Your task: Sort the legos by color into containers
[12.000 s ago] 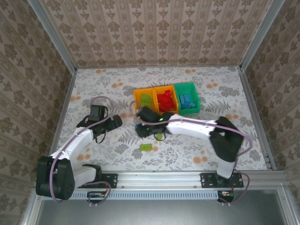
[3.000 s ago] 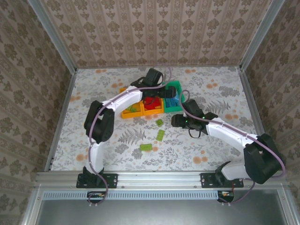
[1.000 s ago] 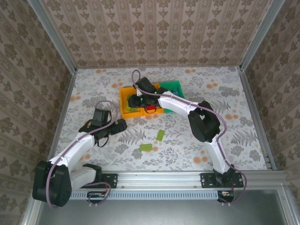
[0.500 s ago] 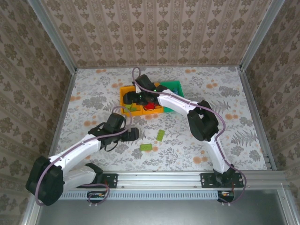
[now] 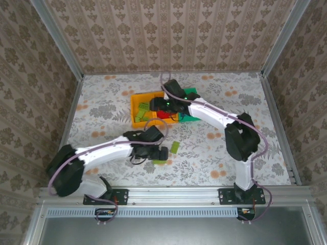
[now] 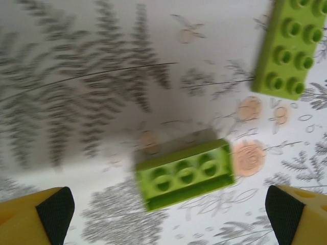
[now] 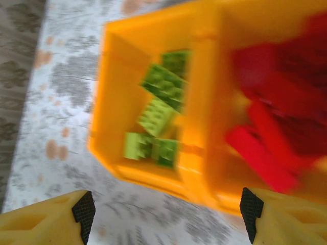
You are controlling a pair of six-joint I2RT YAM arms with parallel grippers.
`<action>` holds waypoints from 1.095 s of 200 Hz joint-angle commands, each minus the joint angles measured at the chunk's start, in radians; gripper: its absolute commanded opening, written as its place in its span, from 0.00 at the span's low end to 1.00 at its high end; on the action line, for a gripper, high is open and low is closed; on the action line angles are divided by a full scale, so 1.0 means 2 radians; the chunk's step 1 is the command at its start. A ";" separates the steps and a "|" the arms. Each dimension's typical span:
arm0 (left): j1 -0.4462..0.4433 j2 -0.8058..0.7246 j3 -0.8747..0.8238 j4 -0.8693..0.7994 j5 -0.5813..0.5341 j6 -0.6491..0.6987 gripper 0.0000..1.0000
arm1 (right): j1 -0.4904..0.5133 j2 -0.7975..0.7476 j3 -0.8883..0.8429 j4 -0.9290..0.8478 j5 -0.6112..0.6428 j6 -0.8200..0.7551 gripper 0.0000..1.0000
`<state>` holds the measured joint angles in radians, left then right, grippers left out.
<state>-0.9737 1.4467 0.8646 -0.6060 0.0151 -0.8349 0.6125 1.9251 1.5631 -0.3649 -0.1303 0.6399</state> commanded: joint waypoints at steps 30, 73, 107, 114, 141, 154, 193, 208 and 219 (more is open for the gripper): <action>-0.031 0.085 0.057 -0.041 0.009 -0.039 1.00 | -0.043 -0.081 -0.090 -0.019 0.054 -0.003 0.79; -0.037 0.104 0.058 -0.052 0.008 -0.054 1.00 | -0.063 -0.116 -0.136 -0.018 0.063 -0.009 0.80; -0.037 0.112 0.061 -0.054 0.009 -0.056 0.97 | -0.072 -0.133 -0.158 -0.024 0.069 -0.017 0.81; -0.036 0.115 0.059 -0.054 0.009 -0.055 0.95 | -0.074 -0.137 -0.161 -0.026 0.072 -0.019 0.81; -0.037 0.123 0.052 -0.056 0.002 -0.054 0.87 | -0.077 -0.150 -0.174 -0.029 0.079 -0.024 0.81; -0.036 0.127 0.050 -0.056 -0.002 -0.051 0.83 | -0.078 -0.153 -0.177 -0.033 0.085 -0.027 0.82; -0.029 0.126 0.045 -0.056 -0.019 -0.042 0.62 | -0.078 -0.161 -0.193 -0.040 0.093 -0.030 0.82; -0.023 0.122 0.043 -0.051 -0.026 -0.036 0.58 | -0.078 -0.164 -0.202 -0.039 0.093 -0.029 0.82; -0.018 0.117 0.042 -0.048 -0.029 -0.032 0.55 | -0.076 -0.166 -0.208 -0.039 0.093 -0.030 0.81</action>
<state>-1.0351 1.6798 0.9710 -0.7029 0.0006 -0.9199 0.4606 1.6306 1.1812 -0.4061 0.0242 0.5980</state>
